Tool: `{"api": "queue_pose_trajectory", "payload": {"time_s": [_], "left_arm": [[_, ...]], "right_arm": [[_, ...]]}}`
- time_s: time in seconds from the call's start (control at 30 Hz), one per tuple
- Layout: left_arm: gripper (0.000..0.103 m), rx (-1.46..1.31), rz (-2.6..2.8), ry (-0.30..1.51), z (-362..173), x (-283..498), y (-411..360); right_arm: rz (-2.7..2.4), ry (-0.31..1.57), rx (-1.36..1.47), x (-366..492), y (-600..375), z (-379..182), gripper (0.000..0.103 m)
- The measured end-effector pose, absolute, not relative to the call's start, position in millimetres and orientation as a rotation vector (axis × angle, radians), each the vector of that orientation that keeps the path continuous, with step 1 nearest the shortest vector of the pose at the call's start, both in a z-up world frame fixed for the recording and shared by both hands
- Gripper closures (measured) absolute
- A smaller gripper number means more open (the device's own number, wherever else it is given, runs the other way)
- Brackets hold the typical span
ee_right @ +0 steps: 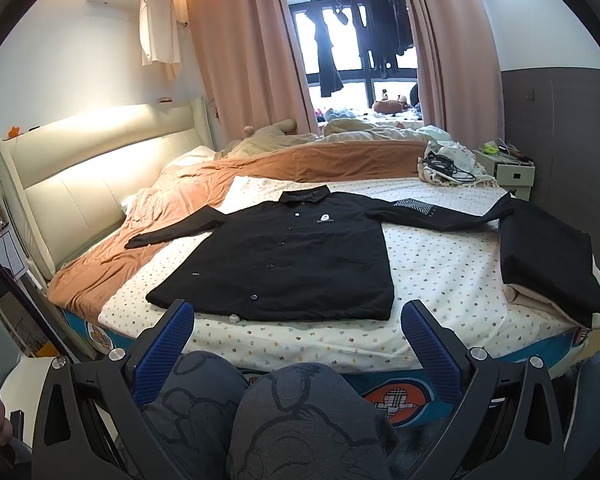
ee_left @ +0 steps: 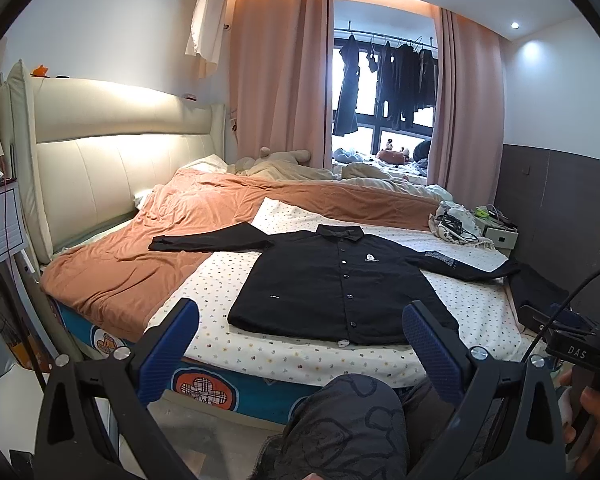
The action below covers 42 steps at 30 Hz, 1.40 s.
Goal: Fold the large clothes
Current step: 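Move both tools toward the black shirt's sleeves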
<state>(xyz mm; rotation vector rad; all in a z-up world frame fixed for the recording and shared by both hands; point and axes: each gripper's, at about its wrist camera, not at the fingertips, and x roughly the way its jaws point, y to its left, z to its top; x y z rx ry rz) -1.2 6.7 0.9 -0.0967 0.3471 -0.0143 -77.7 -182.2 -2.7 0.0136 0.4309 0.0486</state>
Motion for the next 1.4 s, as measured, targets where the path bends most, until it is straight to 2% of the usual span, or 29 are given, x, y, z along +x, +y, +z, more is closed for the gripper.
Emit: {"api": "queue_pose_trajectory", "payload": {"time_s": [0.6,1.4], "left_arm": [[0.0,-0.142,0.081,0.412,-11.6,92.5,46.9],[0.0,-0.176,0.211,0.546,-44.0,258.5,133.3]], "right_arm": [[0.083,0.491,0.02,38.8,-166.7,0.5,0.0],[0.19,0.563,0.017,275.9,-102.5,-10.2,0.0]]}}
